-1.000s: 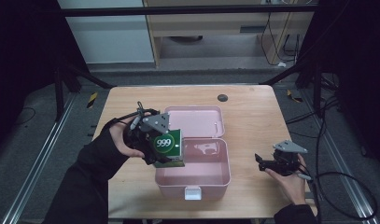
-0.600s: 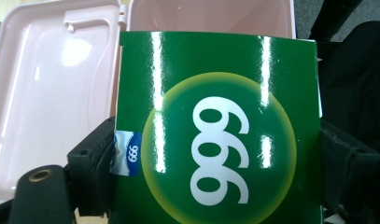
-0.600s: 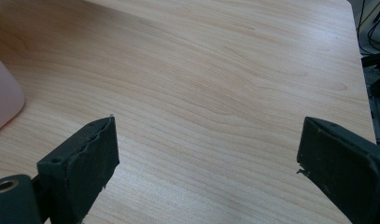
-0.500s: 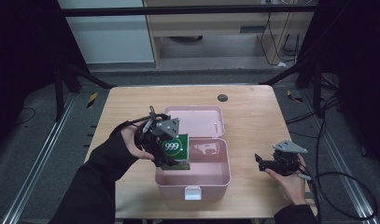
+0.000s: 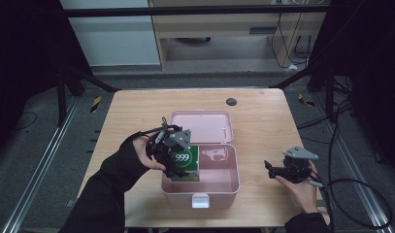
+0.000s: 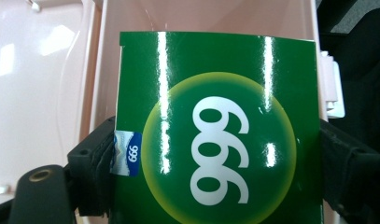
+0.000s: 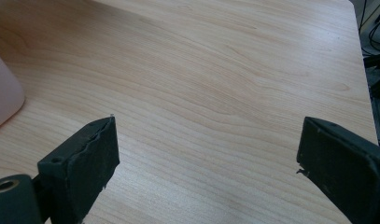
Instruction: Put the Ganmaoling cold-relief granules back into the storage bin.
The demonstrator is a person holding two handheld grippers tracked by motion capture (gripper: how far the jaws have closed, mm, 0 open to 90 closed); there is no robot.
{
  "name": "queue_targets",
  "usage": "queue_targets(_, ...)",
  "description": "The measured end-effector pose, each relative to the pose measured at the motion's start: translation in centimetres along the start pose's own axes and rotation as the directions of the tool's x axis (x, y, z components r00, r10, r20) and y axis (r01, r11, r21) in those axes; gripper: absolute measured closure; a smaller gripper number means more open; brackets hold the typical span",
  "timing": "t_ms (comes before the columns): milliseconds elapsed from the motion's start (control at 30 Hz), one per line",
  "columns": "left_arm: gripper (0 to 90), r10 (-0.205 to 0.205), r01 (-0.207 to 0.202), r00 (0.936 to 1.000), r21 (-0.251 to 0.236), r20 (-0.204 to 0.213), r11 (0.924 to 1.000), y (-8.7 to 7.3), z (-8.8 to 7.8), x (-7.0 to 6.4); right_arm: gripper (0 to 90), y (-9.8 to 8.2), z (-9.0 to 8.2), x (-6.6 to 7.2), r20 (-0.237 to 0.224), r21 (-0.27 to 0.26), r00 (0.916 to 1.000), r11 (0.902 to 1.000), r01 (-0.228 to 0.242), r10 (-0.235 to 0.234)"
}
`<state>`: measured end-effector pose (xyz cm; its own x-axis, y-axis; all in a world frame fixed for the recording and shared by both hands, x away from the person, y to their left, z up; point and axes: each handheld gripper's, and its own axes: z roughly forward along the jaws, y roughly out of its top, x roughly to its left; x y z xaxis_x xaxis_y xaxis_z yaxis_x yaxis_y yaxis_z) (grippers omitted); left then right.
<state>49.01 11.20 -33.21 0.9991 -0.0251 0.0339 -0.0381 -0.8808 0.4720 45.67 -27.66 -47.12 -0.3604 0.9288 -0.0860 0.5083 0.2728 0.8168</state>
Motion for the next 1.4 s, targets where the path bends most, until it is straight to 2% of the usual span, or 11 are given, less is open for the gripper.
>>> queue_targets(167,15.3,-0.005,0.005,0.9999,-0.011,0.012,0.9999,-0.4,0.6,0.0,6.0,0.0,0.0,0.0,0.000,0.000,1.0000,1.0000,0.002,-0.002)
queue_targets(433,15.3,-0.016,0.016,0.9996,0.016,0.023,0.9997,-1.2,2.2,0.0,6.0,0.0,0.0,0.0,-0.001,-0.002,1.0000,1.0000,0.006,-0.006)
queue_targets(600,15.3,-0.008,0.007,0.9999,0.039,0.012,0.9992,-1.4,2.4,0.0,6.0,0.0,0.0,0.0,-0.003,-0.002,1.0000,1.0000,0.007,-0.007)
queue_targets(700,15.3,-0.013,0.012,0.9998,0.030,0.014,0.9995,-1.6,2.6,-0.1,5.9,0.0,0.1,0.1,-0.005,-0.002,0.9999,0.9999,0.012,-0.012)
queue_targets(933,15.3,-0.025,0.025,0.9995,0.053,0.017,0.9983,-2.5,3.5,0.0,5.9,0.0,0.1,0.1,-0.004,0.001,0.9999,0.9999,0.012,-0.012)
queue_targets(1167,14.8,-0.003,0.003,1.0000,0.057,0.002,0.9984,-2.8,4.0,-0.1,5.2,0.0,0.1,0.1,-0.002,-0.002,0.9999,0.9999,0.011,-0.011)
queue_targets(1233,14.0,-0.001,0.002,0.9999,0.057,-0.014,0.9984,-3.2,4.4,-0.1,5.0,0.0,0.1,0.1,-0.001,-0.003,0.9999,0.9999,0.011,-0.011)
queue_targets(1400,13.0,-0.015,0.016,0.9998,0.082,-0.009,0.9965,-3.7,5.1,-0.1,4.5,0.0,0.1,0.1,0.001,-0.001,0.9999,0.9999,0.013,-0.013)
